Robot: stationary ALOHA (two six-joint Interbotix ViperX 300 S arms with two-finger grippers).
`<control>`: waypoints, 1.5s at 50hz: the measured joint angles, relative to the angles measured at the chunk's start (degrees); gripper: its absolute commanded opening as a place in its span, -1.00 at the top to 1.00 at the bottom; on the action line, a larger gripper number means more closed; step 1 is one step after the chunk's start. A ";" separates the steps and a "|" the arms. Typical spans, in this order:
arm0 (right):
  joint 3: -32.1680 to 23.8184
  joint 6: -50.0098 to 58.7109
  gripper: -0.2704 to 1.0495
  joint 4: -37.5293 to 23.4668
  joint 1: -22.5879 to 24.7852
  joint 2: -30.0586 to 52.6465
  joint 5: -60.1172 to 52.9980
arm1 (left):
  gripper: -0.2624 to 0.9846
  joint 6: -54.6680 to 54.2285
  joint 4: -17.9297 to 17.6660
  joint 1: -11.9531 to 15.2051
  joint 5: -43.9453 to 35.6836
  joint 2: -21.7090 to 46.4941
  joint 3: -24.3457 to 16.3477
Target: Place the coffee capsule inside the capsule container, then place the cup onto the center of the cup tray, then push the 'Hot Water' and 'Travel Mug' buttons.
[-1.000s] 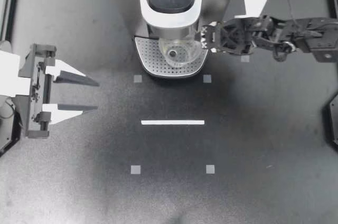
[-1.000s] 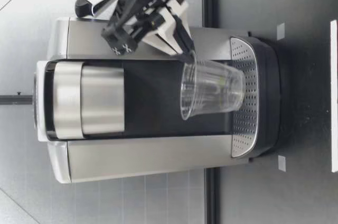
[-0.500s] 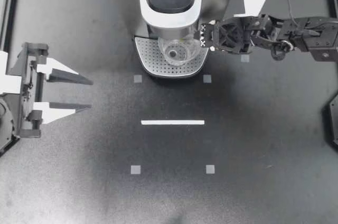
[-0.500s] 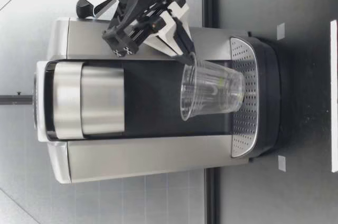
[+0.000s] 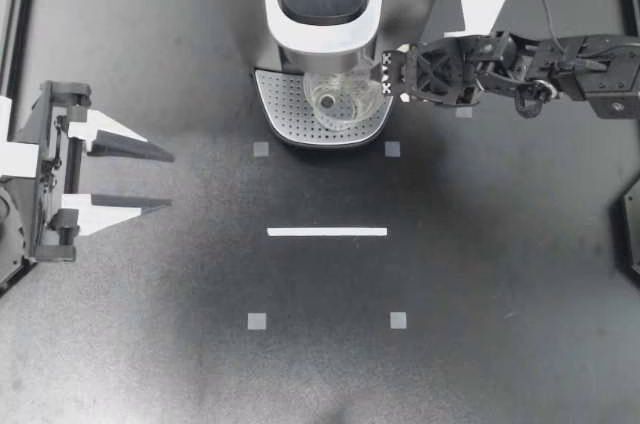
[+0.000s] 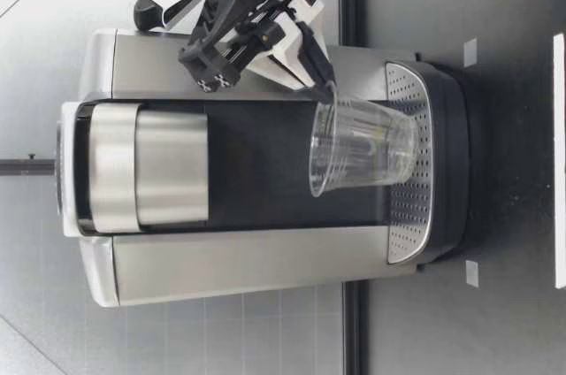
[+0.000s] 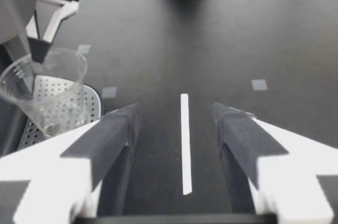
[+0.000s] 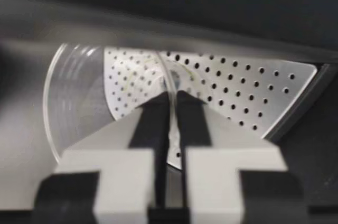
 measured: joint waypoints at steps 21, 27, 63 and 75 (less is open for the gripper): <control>0.00 -0.35 -0.22 -0.18 0.00 -0.79 -1.85 | -0.18 0.00 -0.09 0.00 -0.18 -0.18 0.00; 0.79 -0.44 -0.22 -0.26 0.09 -2.64 -2.02 | -0.18 0.00 -0.18 0.00 -0.18 -0.18 0.00; 12.74 -11.51 -0.22 -23.12 8.96 -21.97 -3.69 | -0.18 -0.35 -5.36 0.00 -1.67 2.20 0.00; 13.45 -20.13 -0.22 -28.48 15.29 -25.14 -4.83 | -0.18 -0.26 -5.62 1.49 -3.60 2.46 -0.18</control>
